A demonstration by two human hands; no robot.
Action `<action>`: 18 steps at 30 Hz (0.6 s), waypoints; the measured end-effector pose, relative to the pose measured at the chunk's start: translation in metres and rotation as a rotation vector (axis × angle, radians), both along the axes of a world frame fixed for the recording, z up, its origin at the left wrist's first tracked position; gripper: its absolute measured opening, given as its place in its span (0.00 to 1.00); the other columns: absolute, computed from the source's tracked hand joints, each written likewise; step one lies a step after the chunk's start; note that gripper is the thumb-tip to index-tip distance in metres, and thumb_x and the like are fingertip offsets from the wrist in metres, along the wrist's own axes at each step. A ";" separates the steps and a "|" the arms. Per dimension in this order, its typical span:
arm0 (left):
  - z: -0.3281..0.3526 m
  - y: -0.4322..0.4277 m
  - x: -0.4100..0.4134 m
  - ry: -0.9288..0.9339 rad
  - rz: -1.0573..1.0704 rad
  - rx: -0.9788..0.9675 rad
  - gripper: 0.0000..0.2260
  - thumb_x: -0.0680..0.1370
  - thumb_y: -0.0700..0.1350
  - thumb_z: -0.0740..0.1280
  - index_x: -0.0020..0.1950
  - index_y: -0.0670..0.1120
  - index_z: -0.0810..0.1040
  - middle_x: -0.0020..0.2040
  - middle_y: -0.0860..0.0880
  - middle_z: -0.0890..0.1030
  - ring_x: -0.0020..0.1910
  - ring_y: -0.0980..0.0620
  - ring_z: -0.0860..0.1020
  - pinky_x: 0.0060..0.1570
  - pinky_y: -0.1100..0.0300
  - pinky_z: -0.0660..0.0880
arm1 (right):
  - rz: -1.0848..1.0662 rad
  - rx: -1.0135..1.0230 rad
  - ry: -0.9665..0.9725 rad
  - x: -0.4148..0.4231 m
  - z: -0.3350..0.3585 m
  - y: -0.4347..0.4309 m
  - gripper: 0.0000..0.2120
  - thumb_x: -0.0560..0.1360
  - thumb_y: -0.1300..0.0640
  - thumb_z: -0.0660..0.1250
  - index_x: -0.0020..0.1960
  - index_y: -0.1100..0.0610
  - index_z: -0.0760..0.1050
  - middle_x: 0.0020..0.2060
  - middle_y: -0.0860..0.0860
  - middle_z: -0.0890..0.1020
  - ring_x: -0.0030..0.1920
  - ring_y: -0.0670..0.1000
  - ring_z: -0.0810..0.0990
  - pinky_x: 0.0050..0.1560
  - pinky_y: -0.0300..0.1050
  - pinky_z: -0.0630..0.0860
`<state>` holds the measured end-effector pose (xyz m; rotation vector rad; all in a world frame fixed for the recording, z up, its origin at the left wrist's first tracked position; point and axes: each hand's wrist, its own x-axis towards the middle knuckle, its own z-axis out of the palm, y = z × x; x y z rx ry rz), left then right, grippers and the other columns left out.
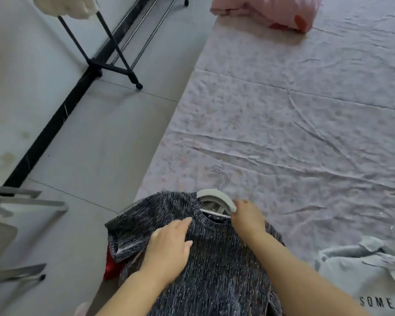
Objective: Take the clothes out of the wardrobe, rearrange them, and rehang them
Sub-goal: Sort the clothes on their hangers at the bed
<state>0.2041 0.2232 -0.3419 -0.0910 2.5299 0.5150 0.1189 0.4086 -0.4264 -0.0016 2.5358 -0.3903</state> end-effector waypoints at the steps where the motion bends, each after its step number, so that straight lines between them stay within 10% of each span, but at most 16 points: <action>1: -0.006 0.000 -0.002 -0.004 0.011 0.003 0.23 0.80 0.51 0.57 0.74 0.52 0.55 0.69 0.55 0.66 0.66 0.54 0.67 0.67 0.57 0.61 | 0.035 0.033 0.009 -0.006 -0.010 -0.004 0.14 0.77 0.55 0.62 0.62 0.55 0.73 0.50 0.52 0.79 0.46 0.53 0.77 0.40 0.44 0.71; 18: 0.053 -0.018 0.027 0.200 0.240 0.117 0.23 0.80 0.49 0.57 0.74 0.52 0.57 0.71 0.56 0.63 0.69 0.57 0.62 0.68 0.64 0.55 | -0.089 -0.303 0.483 0.049 0.085 -0.004 0.13 0.71 0.61 0.72 0.55 0.57 0.80 0.43 0.53 0.80 0.33 0.56 0.79 0.27 0.48 0.75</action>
